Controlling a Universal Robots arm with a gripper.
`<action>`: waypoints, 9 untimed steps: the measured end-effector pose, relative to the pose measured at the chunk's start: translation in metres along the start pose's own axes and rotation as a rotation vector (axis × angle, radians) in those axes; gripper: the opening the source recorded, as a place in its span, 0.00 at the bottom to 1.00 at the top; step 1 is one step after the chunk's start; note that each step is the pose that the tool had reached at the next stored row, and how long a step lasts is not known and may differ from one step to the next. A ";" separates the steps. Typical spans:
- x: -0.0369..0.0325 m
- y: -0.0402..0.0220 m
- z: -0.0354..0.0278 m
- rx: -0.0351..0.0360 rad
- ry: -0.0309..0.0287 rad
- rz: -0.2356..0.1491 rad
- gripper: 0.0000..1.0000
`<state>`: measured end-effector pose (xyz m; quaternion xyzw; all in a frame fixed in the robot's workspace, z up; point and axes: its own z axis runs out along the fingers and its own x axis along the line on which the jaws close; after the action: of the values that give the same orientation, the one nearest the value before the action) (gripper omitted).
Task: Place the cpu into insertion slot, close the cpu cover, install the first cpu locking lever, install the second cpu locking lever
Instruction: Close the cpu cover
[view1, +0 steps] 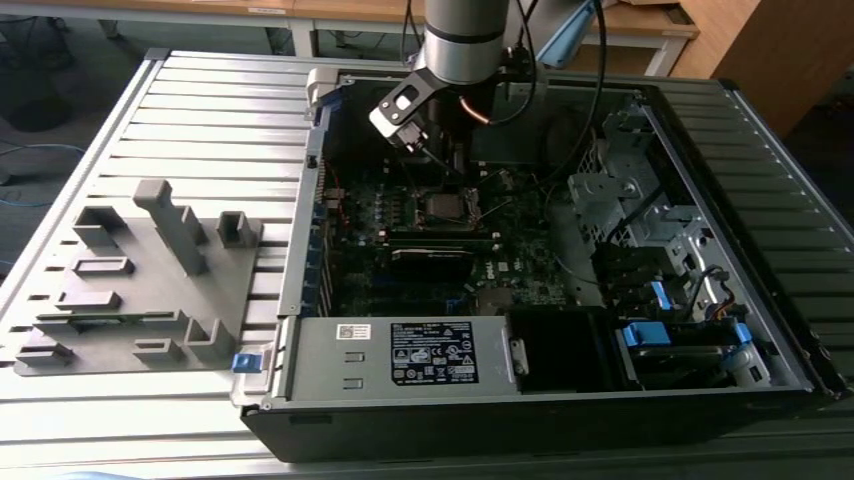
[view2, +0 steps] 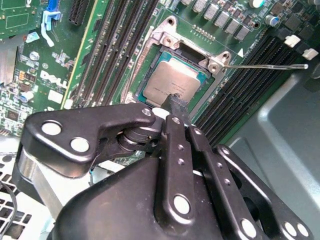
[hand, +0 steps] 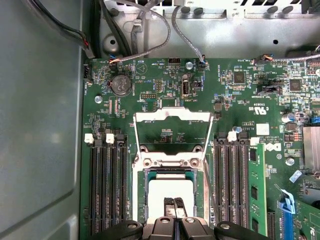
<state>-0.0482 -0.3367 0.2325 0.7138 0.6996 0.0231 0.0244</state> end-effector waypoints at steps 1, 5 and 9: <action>0.0000 0.0000 -0.0003 0.0001 -0.0001 0.000 0.11; 0.0000 0.0001 -0.0011 -0.0003 0.0005 0.000 0.11; 0.0000 0.0002 -0.0023 -0.0001 0.0002 0.000 0.11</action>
<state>-0.0481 -0.3366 0.2349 0.7138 0.6996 0.0232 0.0244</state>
